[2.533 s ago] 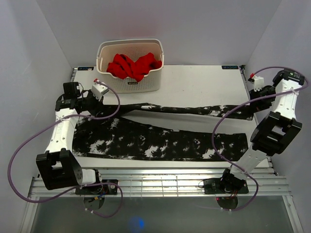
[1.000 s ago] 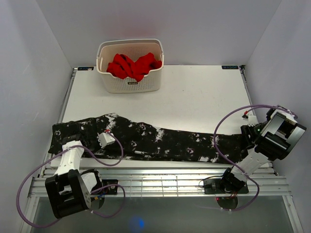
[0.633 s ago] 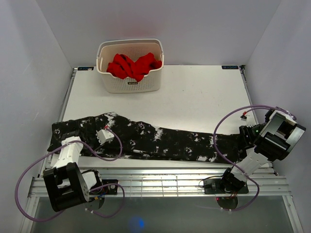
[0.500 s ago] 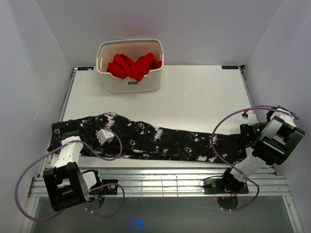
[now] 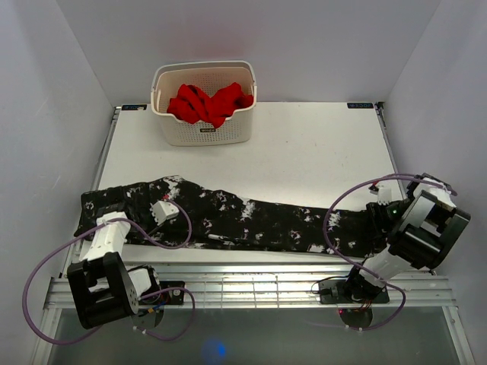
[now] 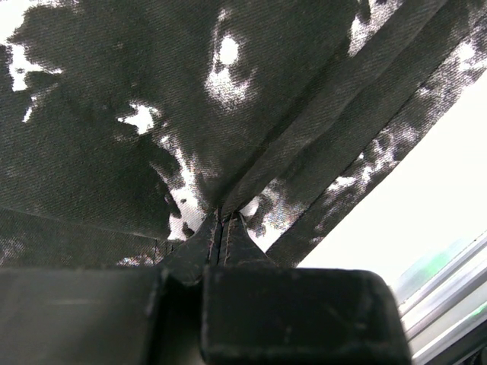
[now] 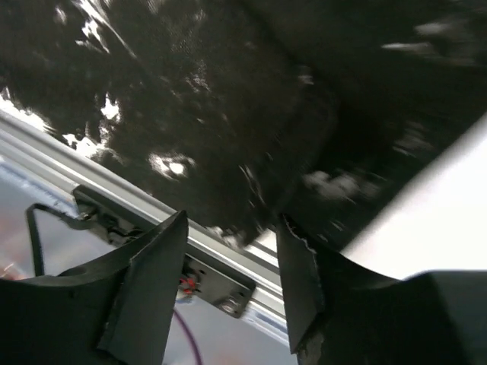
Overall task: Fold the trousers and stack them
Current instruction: Fold the trousers
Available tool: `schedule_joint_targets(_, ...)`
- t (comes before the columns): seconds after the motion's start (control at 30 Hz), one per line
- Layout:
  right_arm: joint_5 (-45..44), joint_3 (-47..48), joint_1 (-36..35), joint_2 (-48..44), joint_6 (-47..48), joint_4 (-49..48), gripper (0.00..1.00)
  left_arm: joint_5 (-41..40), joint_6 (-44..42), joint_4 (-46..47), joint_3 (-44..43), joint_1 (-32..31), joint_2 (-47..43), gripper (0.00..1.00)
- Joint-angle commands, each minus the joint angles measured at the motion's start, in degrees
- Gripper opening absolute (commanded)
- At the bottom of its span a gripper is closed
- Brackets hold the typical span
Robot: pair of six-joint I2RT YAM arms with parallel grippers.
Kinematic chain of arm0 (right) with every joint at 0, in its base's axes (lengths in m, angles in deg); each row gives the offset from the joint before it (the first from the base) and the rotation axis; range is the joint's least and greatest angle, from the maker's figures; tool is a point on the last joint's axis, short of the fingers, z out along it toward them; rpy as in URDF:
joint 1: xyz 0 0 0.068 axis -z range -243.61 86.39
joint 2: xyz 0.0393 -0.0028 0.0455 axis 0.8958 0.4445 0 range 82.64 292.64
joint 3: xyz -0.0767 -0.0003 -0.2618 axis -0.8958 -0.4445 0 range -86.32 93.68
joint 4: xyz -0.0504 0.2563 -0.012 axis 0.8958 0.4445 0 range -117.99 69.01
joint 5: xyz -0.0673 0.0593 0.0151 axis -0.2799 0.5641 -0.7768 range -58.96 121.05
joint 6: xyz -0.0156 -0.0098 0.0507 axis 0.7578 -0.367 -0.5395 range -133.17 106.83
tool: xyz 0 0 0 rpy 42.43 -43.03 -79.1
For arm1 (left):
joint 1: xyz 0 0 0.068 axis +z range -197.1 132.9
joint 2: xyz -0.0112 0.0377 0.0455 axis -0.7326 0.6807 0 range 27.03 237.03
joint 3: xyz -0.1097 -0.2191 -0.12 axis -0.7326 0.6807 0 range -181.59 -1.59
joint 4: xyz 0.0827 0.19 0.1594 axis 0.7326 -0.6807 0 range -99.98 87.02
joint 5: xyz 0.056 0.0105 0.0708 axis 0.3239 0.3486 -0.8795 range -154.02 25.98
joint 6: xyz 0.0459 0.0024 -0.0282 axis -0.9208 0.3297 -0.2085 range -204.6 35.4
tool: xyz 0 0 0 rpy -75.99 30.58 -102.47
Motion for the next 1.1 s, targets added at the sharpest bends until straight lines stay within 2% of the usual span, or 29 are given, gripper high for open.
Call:
schedule_joint_targets(0.0,1.8,-1.5,-1.1,4.0,-2.1,-3.0,0.52,-3.1,1.8,0.9,-0.8,-0.5,1.0,0.00)
schedule_joint_targets(0.17,3.3,-2.3,-3.6,6.4,-3.7,-5.4,0.46,-3.6,2.4,0.9,-1.3,-1.2,1.6,0.00)
schedule_joint_targets(0.3,3.3,-1.7,-4.2,6.8,-4.6,-5.9,0.29,-4.0,3.5,1.2,-1.6,-1.4,2.5,0.00)
schedule_joint_targets(0.37,2.8,-0.2,-4.1,6.1,-4.9,-5.7,0.27,-4.3,3.7,1.4,-1.7,-1.5,2.8,0.00)
schedule_joint_targets(0.43,0.9,0.6,-4.0,4.7,-6.1,-6.2,0.45,-4.4,3.6,1.4,-1.8,-1.5,2.9,0.00)
schedule_joint_targets(0.5,-0.7,0.9,-3.9,3.8,-7.5,-7.1,0.55,-4.4,3.7,1.5,-1.8,-1.6,3.0,0.00)
schedule_joint_targets(0.7,-2.3,-1.4,-3.9,4.5,-9.9,-9.7,0.54,-4.9,3.7,1.4,-1.6,-2.1,2.5,0.00)
schedule_joint_targets(0.77,-1.6,-2.2,-3.9,5.4,-10.0,-10.3,0.51,-5.1,3.7,1.4,-1.5,-2.3,2.6,0.00)
schedule_joint_targets(0.9,0.5,-1.9,-3.9,7.2,-9.4,-9.3,0.26,-5.5,4.3,1.4,-2.0,-2.9,2.9,0.00)
schedule_joint_targets(0.97,1.8,-0.1,-3.9,6.3,-8.7,-7.3,0.19,-5.6,4.5,1.1,-2.6,-3.2,3.1,0.00)
schedule_joint_targets(1.0,3.1,1.0,-3.9,5.4,-8.4,-6.2,0.11,-5.9,4.7,0.9,-2.8,-3.3,3.1,0.00)
schedule_joint_targets(1.07,4.4,4.4,-3.9,4.6,-7.8,-3.9,0.08,-5.9,4.9,0.3,-3.6,-3.4,3.1,0.00)
